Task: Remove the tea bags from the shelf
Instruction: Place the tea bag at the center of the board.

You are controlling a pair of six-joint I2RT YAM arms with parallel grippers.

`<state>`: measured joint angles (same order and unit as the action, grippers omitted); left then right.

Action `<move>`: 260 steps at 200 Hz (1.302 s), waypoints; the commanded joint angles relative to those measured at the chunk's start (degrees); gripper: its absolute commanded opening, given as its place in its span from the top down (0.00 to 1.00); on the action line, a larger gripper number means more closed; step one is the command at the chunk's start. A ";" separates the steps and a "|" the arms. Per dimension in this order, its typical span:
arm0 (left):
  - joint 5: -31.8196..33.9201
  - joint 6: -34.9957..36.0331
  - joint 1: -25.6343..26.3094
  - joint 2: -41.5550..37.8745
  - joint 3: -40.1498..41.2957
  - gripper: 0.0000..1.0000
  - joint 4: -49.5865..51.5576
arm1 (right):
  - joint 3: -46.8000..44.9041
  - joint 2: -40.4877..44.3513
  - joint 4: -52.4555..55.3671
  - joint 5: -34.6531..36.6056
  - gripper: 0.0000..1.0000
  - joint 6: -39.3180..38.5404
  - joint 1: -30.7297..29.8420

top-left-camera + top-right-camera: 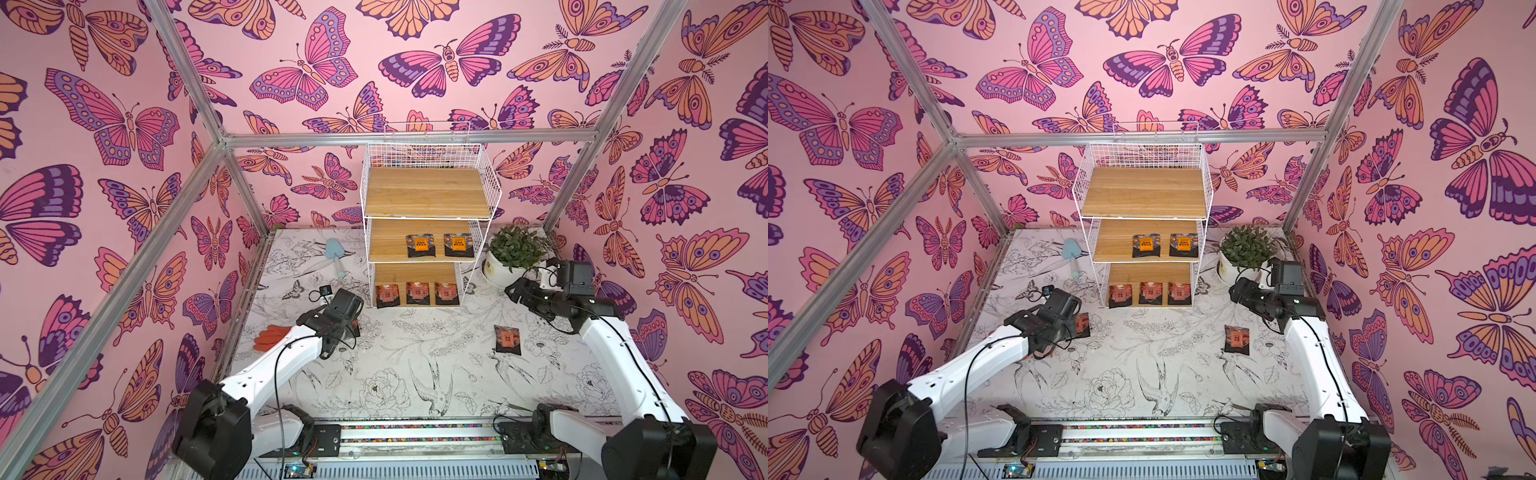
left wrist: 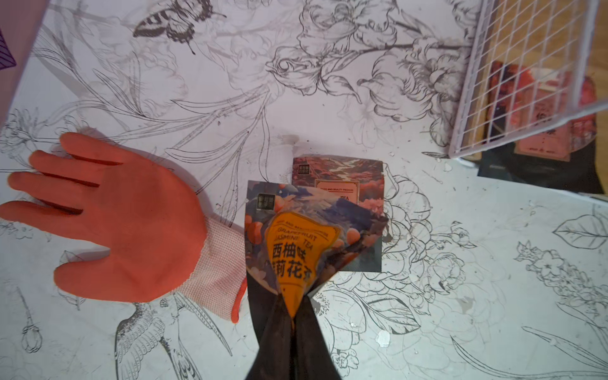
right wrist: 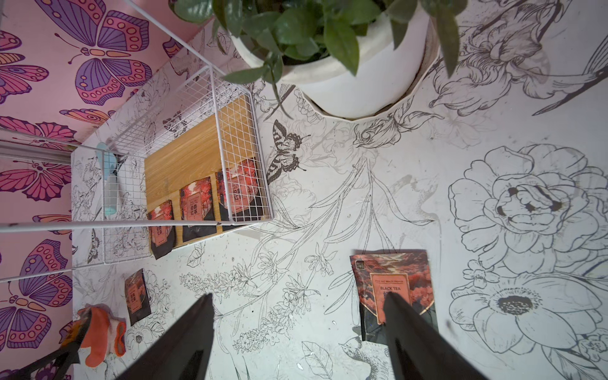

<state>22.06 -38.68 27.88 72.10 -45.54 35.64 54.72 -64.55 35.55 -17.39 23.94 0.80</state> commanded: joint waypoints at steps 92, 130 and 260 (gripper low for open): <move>-6.10 2.13 -3.38 9.40 0.50 0.79 -6.73 | 4.21 0.09 6.00 4.64 0.16 -3.01 0.39; -6.34 1.94 -3.53 8.15 1.22 0.58 -6.84 | 5.96 1.79 7.98 6.45 0.16 -3.52 0.47; -12.85 4.31 -8.73 -1.15 -2.48 0.27 -6.67 | 7.74 15.29 11.58 23.77 0.18 2.28 -25.32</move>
<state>11.68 -35.97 20.64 72.88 -46.22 28.51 59.94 -49.89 45.04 -3.09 22.63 -15.49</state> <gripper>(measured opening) 0.718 0.819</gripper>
